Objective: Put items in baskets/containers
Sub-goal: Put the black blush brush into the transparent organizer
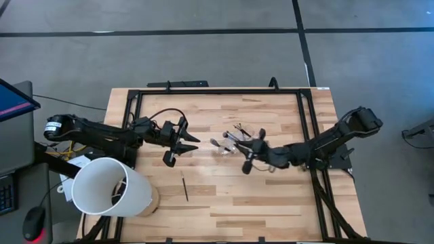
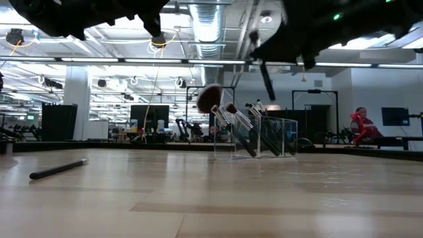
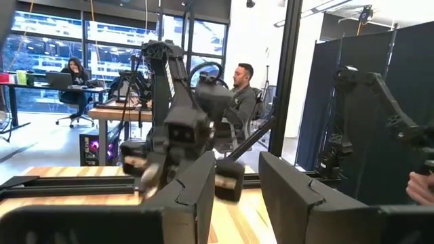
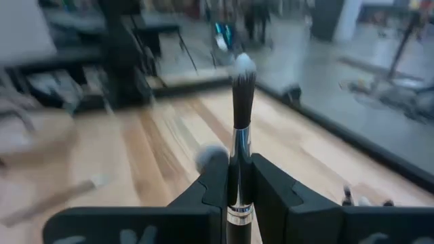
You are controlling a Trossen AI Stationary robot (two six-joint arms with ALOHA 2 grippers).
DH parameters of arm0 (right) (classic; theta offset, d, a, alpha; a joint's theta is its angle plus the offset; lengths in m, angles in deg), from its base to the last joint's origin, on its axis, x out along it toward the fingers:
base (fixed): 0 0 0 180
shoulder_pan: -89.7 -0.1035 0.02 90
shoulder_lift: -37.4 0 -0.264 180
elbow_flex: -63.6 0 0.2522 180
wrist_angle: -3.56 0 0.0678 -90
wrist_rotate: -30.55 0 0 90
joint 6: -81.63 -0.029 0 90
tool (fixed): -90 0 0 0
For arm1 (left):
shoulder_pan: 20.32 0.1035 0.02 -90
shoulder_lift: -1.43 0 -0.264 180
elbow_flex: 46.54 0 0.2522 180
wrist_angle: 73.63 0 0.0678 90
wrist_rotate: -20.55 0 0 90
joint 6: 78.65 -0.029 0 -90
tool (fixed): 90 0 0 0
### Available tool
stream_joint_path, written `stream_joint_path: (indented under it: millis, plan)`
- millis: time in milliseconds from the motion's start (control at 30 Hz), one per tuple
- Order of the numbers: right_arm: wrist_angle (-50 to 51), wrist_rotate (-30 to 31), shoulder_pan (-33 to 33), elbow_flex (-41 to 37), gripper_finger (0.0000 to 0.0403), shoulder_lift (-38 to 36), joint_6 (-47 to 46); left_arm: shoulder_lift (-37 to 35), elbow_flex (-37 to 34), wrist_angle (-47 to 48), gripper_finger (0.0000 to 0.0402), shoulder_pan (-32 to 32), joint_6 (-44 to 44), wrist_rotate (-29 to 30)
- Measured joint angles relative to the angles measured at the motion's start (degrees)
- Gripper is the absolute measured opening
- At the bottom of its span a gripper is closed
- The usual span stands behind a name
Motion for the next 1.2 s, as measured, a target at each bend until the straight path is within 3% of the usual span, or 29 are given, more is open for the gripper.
stream_joint_path:
  millis: [300,533,667,867,1200]
  plan:
    - [-11.6,3.0,-3.1,-13.8,0.0034,-12.3,1.4,0.0,0.0,0.0,0.0113,0.0,-0.2,0.0]
    - [-25.7,3.5,-1.0,-23.5,0.0032,-14.6,1.8,0.0,0.0,0.0,0.0113,0.0,-0.4,0.0]
    - [-27.5,-1.8,0.5,-22.8,0.0032,-12.7,3.5,0.0,0.0,0.0,0.0113,0.0,-1.3,0.4]
    - [-29.9,-3.2,3.4,-19.8,0.0036,-7.3,5.8,0.0,0.0,0.0,0.0113,0.0,-1.7,0.6]
    - [-29.8,-16.9,13.6,-13.0,0.004,1.0,3.5,0.0,0.0,0.0,0.0113,0.0,-1.7,0.6]
